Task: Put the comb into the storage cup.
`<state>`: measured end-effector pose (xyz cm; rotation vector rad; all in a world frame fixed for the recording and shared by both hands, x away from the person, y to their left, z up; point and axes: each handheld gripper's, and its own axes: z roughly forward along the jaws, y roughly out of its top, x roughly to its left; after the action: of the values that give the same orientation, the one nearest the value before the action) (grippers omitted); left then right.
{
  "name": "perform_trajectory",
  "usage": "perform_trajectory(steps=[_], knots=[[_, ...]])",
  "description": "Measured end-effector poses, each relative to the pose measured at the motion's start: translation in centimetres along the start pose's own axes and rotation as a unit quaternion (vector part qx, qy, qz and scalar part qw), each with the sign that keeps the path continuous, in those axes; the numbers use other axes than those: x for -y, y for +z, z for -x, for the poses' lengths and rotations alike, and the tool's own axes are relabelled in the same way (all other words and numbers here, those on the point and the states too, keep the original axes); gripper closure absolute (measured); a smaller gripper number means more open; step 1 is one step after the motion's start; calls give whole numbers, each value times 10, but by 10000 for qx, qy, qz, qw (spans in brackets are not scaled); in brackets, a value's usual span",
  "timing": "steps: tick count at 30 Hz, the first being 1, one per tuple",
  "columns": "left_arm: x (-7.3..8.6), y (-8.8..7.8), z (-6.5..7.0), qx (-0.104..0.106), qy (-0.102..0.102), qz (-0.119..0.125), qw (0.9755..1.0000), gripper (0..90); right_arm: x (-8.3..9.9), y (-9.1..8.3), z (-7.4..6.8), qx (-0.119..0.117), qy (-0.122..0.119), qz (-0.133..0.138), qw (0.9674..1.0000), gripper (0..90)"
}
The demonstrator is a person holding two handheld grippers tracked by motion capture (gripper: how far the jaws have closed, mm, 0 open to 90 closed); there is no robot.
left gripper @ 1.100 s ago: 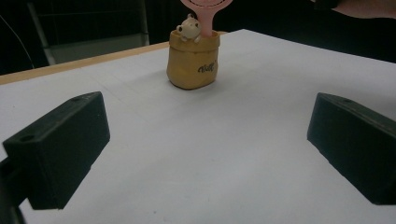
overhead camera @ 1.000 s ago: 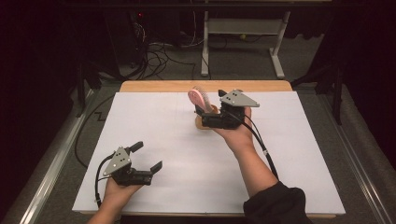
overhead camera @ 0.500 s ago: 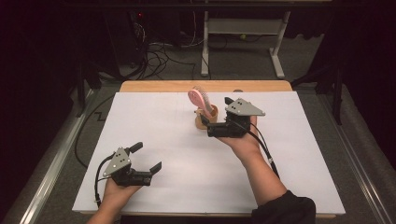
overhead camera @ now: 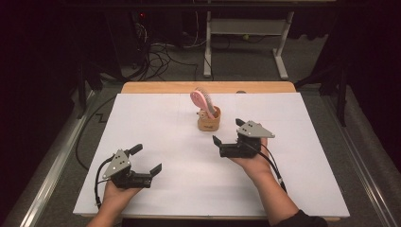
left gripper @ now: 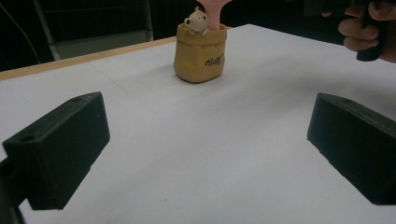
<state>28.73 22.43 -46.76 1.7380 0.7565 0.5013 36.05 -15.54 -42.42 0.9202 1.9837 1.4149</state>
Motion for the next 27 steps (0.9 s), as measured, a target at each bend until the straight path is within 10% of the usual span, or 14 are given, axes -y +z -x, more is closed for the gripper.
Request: perform_trajectory(steps=[27], knots=[[0, -6, -6, -181, -187, -44, 9997, 0, 85, -131, 40, 636, 358, 219, 9971, 5]])
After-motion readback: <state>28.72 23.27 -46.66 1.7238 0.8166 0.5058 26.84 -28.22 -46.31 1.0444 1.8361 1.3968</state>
